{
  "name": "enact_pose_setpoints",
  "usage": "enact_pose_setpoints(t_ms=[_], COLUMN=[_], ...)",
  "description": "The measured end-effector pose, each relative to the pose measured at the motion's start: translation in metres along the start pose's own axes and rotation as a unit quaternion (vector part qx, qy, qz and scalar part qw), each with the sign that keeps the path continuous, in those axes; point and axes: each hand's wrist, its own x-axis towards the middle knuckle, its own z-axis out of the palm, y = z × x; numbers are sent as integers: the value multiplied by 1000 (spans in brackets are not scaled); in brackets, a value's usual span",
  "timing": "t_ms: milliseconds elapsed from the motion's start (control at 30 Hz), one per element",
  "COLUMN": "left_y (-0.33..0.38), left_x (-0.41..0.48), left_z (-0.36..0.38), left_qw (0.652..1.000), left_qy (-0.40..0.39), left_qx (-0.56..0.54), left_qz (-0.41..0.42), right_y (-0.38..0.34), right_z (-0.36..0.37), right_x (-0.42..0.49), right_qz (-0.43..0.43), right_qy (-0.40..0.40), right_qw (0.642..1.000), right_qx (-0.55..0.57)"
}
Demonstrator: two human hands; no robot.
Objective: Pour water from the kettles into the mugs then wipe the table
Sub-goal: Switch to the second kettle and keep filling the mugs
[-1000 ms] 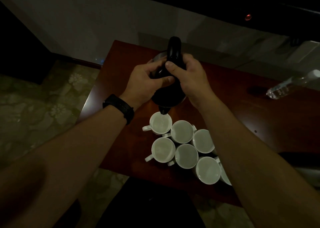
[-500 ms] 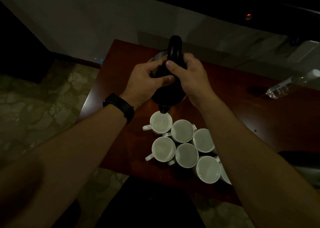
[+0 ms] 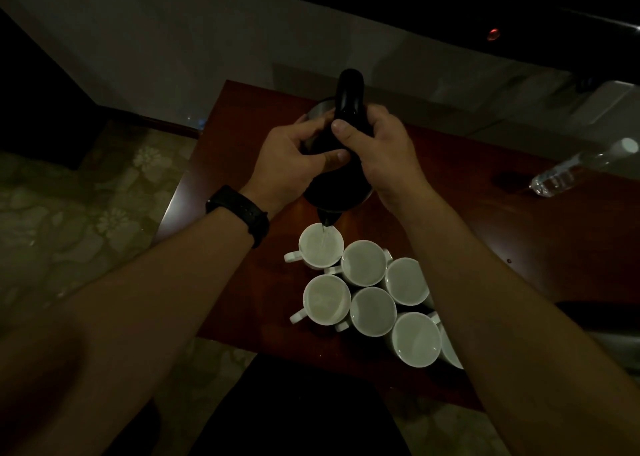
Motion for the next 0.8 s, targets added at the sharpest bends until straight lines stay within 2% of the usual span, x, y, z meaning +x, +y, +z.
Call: enact_pose_setpoints(t_ms=[800], left_y=[-2], left_x=[-1], left_z=[5], left_qw=[1000], left_qy=[16], left_qx=[-12], left_qz=[-13], right_y=[6], right_z=[-2], right_x=[3], right_qz=[-13], right_qy=[0], right_qw=[1000], right_qx=[-11])
